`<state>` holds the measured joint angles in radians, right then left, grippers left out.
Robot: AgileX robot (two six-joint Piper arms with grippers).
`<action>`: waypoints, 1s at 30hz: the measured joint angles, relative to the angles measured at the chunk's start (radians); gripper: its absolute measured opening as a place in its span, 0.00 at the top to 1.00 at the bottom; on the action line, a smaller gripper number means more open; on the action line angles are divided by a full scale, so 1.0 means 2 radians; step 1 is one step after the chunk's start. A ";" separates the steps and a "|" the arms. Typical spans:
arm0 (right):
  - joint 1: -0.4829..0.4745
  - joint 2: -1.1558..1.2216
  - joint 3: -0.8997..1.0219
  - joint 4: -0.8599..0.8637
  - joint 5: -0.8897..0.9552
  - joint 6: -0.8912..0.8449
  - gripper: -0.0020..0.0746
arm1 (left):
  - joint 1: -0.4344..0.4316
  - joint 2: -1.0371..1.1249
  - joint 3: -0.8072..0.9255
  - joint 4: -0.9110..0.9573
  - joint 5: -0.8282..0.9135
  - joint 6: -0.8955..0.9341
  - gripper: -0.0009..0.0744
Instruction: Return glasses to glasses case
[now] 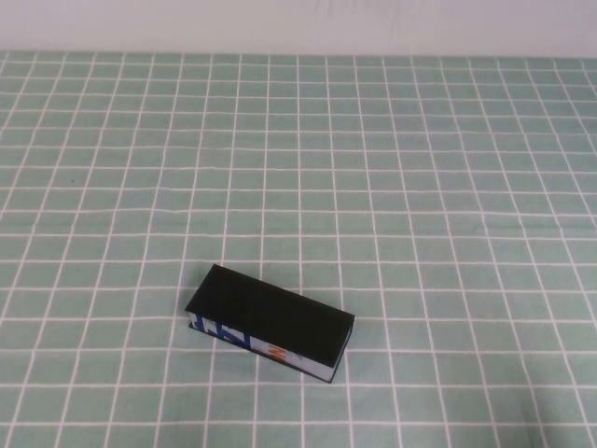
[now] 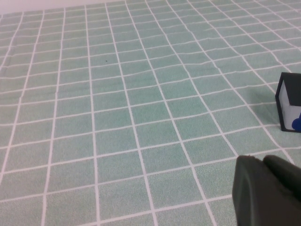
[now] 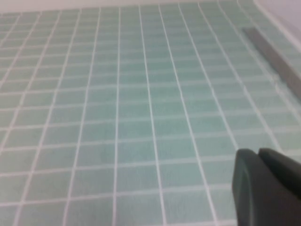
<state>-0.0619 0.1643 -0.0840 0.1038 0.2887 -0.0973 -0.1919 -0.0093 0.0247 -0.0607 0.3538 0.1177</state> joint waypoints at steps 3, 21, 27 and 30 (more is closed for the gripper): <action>0.000 -0.002 0.046 0.016 -0.046 0.000 0.99 | 0.000 0.000 0.000 0.000 0.000 0.000 0.99; 0.000 -0.086 0.056 0.044 0.032 0.000 0.99 | 0.000 -0.001 0.000 0.002 0.001 0.000 0.99; 0.000 -0.086 0.056 0.044 0.032 0.000 0.99 | 0.000 -0.001 0.000 0.002 0.001 0.000 0.99; 0.000 -0.086 0.056 0.045 0.032 0.000 0.99 | 0.000 -0.001 0.000 0.002 0.001 0.000 0.99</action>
